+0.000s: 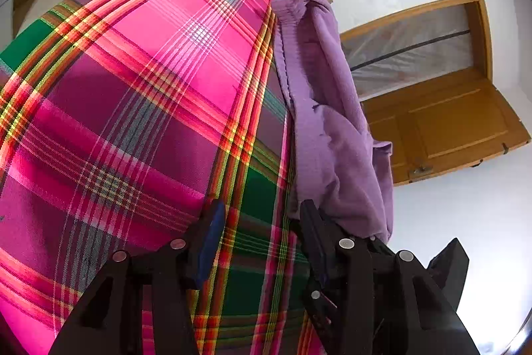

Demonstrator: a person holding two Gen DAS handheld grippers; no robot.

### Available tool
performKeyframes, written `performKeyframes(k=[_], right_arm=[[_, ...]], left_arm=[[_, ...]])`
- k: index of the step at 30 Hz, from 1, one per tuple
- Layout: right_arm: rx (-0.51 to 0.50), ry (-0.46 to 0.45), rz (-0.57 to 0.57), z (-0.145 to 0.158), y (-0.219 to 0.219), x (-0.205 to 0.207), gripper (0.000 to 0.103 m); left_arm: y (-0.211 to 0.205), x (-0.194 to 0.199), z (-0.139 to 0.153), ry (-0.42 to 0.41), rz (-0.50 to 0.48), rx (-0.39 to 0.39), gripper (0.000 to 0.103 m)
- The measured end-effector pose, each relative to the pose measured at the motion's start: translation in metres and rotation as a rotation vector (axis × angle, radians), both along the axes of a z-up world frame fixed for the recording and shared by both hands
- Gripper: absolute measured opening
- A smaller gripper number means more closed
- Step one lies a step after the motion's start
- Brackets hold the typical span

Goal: Fold clothes

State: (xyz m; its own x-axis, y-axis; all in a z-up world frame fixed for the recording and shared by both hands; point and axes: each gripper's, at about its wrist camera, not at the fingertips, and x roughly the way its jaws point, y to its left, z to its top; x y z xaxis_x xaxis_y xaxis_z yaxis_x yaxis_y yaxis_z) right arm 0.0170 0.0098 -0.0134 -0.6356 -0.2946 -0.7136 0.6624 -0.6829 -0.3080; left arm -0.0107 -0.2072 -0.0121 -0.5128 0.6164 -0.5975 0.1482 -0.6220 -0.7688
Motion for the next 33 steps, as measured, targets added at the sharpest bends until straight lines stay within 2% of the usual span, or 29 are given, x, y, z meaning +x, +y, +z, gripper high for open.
performKeyframes(k=[2,5,7,12,16,26,29,33], right_arm=[[-0.107,-0.047,-0.014,0.01,0.009,-0.001,0.01],[-0.208,-0.089,-0.011,0.019,0.015,0.003,0.007],[-0.243,-0.1,0.002,0.024,0.015,0.008,0.002],[-0.251,-0.118,-0.001,0.021,0.012,0.011,0.002],[-0.276,-0.13,-0.023,0.021,0.02,0.013,0.002],[-0.351,-0.178,-0.045,0.022,0.03,0.007,0.002],[-0.359,-0.181,-0.051,0.022,0.03,0.006,0.002],[-0.365,-0.193,-0.07,0.021,0.035,0.005,0.002]], left_arm=[[-0.001,-0.001,-0.002,-0.014,-0.007,0.036,0.052],[0.003,-0.006,-0.01,-0.047,-0.031,0.166,0.058],[0.01,-0.01,-0.011,-0.054,-0.05,0.177,0.059],[0.025,-0.021,-0.017,-0.075,-0.093,0.225,0.06],[0.036,-0.028,-0.015,-0.083,-0.109,0.227,0.06],[0.05,-0.034,-0.019,-0.138,-0.083,0.31,0.06],[0.052,-0.034,-0.02,-0.148,-0.074,0.314,0.056],[0.059,-0.032,-0.022,-0.159,-0.094,0.246,0.032]])
